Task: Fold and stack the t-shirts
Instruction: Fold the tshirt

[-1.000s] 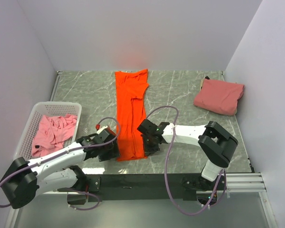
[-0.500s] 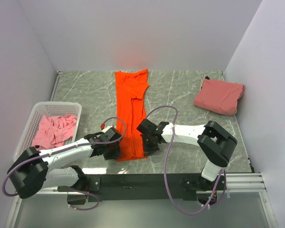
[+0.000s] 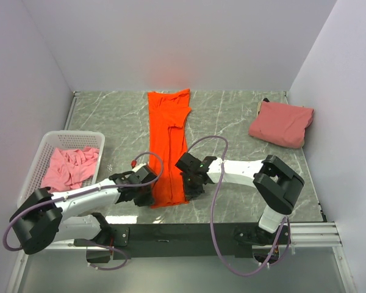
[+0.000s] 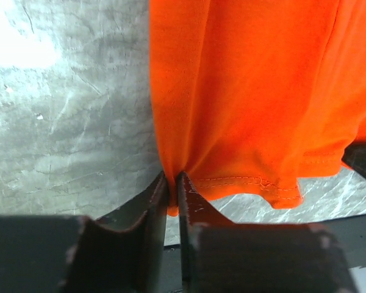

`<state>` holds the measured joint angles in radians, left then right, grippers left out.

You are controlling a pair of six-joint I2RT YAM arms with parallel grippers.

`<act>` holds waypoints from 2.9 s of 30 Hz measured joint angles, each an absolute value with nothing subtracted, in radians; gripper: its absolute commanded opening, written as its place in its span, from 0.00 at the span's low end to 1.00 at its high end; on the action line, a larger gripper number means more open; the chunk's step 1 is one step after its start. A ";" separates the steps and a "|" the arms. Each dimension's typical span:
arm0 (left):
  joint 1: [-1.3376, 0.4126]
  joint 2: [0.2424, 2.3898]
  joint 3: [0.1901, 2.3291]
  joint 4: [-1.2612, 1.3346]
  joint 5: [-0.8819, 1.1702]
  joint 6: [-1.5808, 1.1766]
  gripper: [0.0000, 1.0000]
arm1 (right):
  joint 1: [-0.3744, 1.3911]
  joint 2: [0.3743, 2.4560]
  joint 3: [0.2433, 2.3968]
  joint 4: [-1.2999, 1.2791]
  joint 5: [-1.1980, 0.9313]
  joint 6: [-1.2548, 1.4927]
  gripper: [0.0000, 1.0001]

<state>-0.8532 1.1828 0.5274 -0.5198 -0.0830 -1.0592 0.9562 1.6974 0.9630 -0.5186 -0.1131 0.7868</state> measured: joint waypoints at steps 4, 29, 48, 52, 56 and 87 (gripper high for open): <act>-0.860 1.154 0.506 -0.513 -0.073 -1.068 0.06 | 0.956 1.697 0.965 -0.524 -0.115 0.783 0.00; -0.912 0.931 0.540 -0.730 0.245 -1.148 0.00 | 1.045 1.444 0.995 -0.868 -0.226 0.753 0.00; -0.582 1.330 0.817 -0.661 0.131 -0.953 0.01 | 0.744 1.787 1.374 -0.869 -0.171 0.591 0.00; -0.535 1.462 0.926 -0.638 0.109 -0.876 0.00 | 0.688 1.891 1.486 -0.862 -0.169 0.546 0.00; -0.472 1.540 1.023 -0.629 0.099 -0.804 0.01 | 0.640 1.977 1.598 -0.869 -0.170 0.509 0.00; -0.300 1.928 1.422 -0.596 0.114 -0.548 0.93 | 0.524 2.331 2.028 -0.947 -0.233 0.420 0.39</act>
